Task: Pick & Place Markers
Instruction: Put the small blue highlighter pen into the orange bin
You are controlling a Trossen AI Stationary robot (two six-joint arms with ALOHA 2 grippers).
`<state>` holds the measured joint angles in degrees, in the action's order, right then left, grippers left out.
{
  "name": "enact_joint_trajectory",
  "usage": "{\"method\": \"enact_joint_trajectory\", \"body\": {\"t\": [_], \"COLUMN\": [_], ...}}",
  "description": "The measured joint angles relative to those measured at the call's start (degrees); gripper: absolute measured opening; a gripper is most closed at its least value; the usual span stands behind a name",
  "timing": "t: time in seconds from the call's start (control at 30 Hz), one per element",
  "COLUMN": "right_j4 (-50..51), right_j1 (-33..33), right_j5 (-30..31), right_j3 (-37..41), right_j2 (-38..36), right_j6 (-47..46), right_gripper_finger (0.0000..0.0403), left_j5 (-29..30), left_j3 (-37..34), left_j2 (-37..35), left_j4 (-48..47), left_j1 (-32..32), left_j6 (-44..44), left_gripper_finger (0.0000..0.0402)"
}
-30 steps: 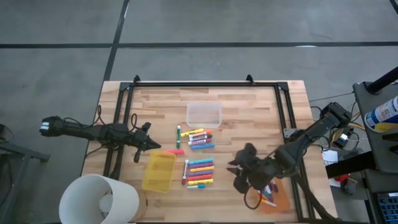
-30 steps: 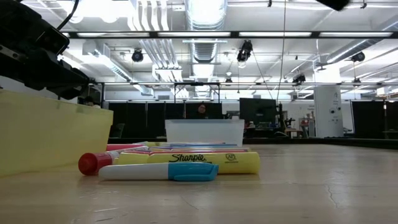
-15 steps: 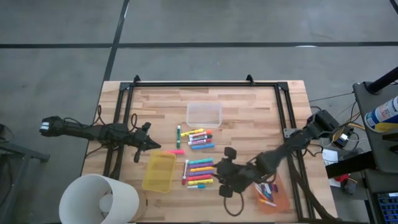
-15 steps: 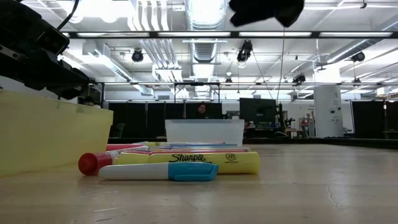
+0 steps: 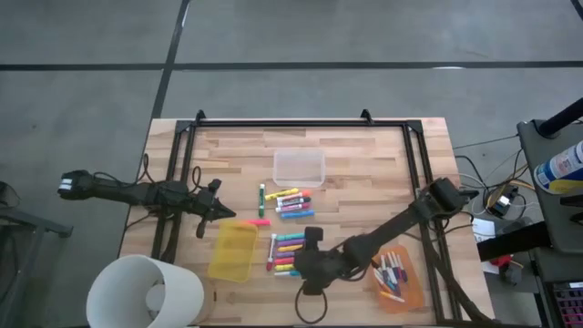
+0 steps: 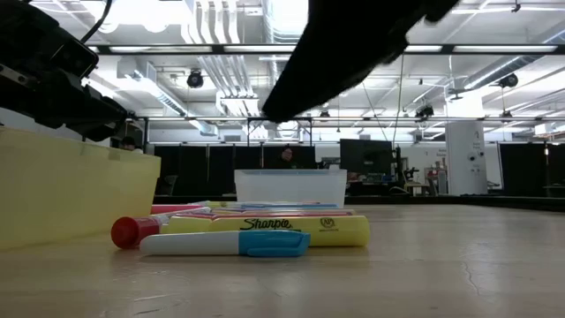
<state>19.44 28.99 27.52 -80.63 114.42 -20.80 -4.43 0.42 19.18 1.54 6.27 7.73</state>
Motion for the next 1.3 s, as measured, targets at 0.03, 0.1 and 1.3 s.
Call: {"method": "enact_joint_trajectory", "body": {"t": [0.03,0.1,1.3], "right_j4": [-0.2,-0.1,-5.3], "right_j1": [0.0,-0.1,0.9], "right_j5": [-0.7,-1.4,-9.6], "right_j3": [-0.6,-1.6,-3.2], "right_j2": [1.1,3.0,9.5], "right_j6": [0.4,0.9,-6.1], "right_gripper_finger": [0.0183,0.0182,0.0127], "left_j5": [0.0,0.0,0.0], "left_j3": [0.0,0.0,0.0], "left_j2": [0.0,0.0,0.2], "left_j4": [0.0,0.0,0.0], "left_j1": [0.0,0.0,0.0], "left_j6": [0.0,0.0,0.0], "left_gripper_finger": [0.0,0.0,0.0]}}
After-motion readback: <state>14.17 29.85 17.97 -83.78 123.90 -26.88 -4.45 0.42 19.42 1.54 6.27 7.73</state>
